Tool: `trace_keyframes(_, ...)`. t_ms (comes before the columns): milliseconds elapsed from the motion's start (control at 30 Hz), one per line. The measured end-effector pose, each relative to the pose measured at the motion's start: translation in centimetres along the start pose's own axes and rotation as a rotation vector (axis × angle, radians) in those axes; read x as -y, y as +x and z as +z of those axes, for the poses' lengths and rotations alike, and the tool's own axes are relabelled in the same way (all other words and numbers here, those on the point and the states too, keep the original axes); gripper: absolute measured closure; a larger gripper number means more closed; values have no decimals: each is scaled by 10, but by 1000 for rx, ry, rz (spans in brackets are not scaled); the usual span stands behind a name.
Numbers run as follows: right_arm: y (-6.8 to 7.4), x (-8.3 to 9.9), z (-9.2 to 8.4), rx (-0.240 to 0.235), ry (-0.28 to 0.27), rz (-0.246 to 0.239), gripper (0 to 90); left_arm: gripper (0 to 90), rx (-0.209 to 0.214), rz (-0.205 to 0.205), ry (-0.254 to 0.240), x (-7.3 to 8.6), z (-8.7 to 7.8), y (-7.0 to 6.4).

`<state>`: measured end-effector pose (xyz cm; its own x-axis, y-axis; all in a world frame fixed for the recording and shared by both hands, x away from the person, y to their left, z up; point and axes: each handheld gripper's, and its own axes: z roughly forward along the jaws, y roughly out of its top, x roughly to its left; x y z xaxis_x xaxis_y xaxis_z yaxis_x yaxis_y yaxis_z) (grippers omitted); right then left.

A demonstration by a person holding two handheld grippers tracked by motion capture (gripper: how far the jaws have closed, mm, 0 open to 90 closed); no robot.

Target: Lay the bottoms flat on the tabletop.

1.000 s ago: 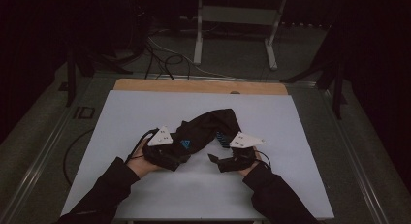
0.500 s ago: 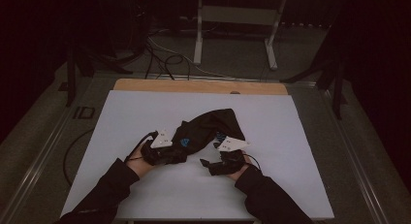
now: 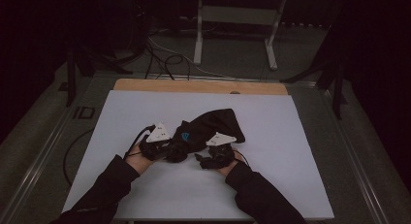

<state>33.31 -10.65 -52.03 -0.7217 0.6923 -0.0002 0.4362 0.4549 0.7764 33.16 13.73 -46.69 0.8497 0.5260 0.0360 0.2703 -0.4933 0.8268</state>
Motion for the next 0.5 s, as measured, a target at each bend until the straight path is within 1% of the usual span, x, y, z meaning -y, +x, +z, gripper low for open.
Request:
trace_keyframes(33, 0, -1, 2, 10, 18, 3, 256, 831, -3, 0, -6, 0, -1, 0)
trace_keyframes(67, 0, -1, 4, 16, 21, 8, 256, 831, -2, -4, -16, -1, -2, 0)
trace_keyframes(100, -1, -1, 6, 10, 26, 17, 259, 831, 2, -3, -20, -2, -3, 0)
trace_keyframes(133, -1, -1, 7, 5, 28, 21, 288, 831, -1, -3, -25, -3, -4, 0)
trace_keyframes(167, -1, -1, 9, 25, 31, 20, 301, 831, -8, 1, -28, -4, -5, 0)
trace_keyframes(200, -1, -2, 11, 32, 37, 17, 306, 831, -10, 2, -30, -5, -6, 1)
trace_keyframes(233, -1, -2, 11, 30, 31, 14, 328, 831, -17, 2, -35, -6, -7, 1)
trace_keyframes(300, -2, -4, 12, 50, 17, 7, 339, 831, -31, -7, -51, -9, -10, 4)
trace_keyframes(333, -3, -5, 13, 34, 11, 17, 340, 831, -39, -12, -58, -10, -10, 5)
trace_keyframes(367, -4, -6, 13, 34, 8, 16, 347, 831, -42, -18, -66, -11, -12, 8)
trace_keyframes(400, -4, -7, 14, 47, 5, 10, 348, 831, -56, -19, -78, -12, -14, 9)
trace_keyframes(433, -6, -9, 14, 54, -2, 6, 348, 831, -60, -25, -89, -13, -15, 10)
trace_keyframes(500, -9, -13, 15, 67, 3, 10, 348, 831, -74, -32, -111, -16, -18, 13)
